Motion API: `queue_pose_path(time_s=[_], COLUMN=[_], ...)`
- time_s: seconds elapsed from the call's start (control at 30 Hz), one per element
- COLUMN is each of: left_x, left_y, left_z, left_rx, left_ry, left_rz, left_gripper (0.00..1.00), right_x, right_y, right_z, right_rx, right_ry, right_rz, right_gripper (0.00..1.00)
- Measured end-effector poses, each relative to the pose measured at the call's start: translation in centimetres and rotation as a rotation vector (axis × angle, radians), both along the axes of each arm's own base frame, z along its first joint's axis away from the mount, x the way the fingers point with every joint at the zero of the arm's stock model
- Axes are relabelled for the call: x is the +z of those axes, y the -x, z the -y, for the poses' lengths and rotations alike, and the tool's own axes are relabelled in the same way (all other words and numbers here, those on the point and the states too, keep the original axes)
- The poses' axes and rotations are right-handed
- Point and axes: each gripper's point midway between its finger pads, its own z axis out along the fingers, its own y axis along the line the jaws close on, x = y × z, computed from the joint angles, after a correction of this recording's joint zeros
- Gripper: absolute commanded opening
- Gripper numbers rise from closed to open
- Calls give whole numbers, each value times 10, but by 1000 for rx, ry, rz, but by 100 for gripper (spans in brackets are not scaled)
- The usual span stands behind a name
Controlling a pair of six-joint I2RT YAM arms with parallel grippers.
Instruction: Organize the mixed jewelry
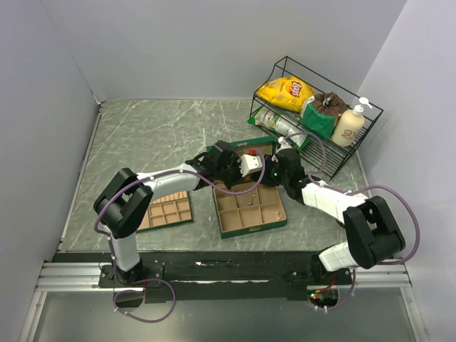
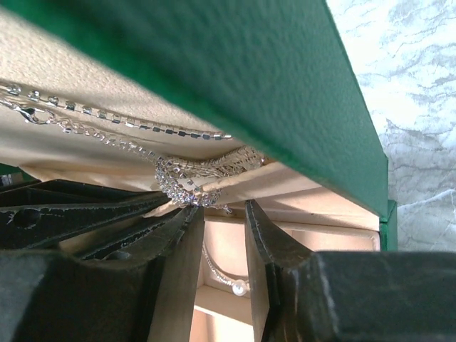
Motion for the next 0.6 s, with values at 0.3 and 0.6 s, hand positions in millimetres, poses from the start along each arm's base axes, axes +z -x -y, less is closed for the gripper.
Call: queue_pose_path(time_s=[0.3, 0.6], left_x=[-1, -2], left_y=[0, -1], left_z=[0, 0], left_rx=[4, 11], left_ry=[-1, -1], left_rz=[-5, -5], left_gripper=[15, 15], right_x=[-1, 0], right_y=[4, 11], right_z=[1, -1], right_rx=[-15, -27], right_ry=[-4, -4], right_rz=[37, 116], right_gripper=[37, 38])
